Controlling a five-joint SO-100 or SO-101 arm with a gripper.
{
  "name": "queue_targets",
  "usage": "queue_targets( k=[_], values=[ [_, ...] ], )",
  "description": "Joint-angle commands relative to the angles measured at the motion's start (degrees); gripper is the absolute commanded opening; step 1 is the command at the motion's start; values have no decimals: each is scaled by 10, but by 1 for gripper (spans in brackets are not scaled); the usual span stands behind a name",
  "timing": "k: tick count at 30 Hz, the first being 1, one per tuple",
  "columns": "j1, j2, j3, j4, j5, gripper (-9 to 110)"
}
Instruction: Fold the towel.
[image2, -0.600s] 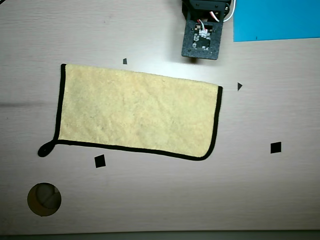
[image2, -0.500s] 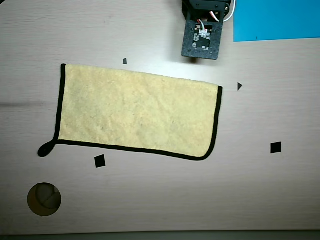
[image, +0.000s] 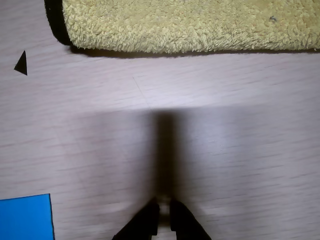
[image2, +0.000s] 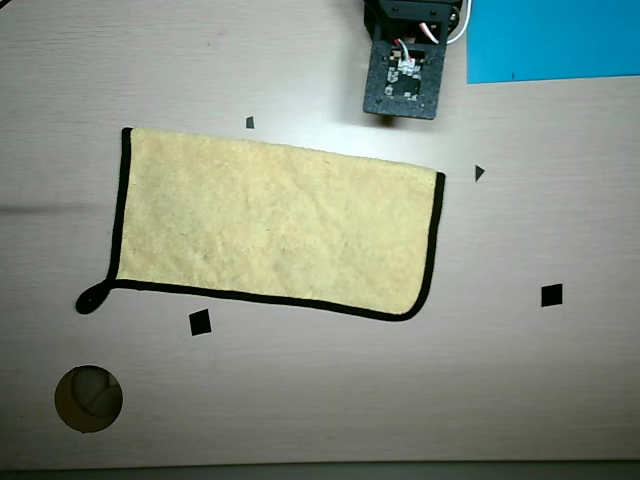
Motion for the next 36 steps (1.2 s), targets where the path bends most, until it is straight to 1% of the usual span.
queue_targets(
  k=[1,33,36],
  values=[
    [6,0,23,4,-3,1],
    [6,0,23,4,-3,1],
    [25,0,23,4,-3,1]
  ],
)
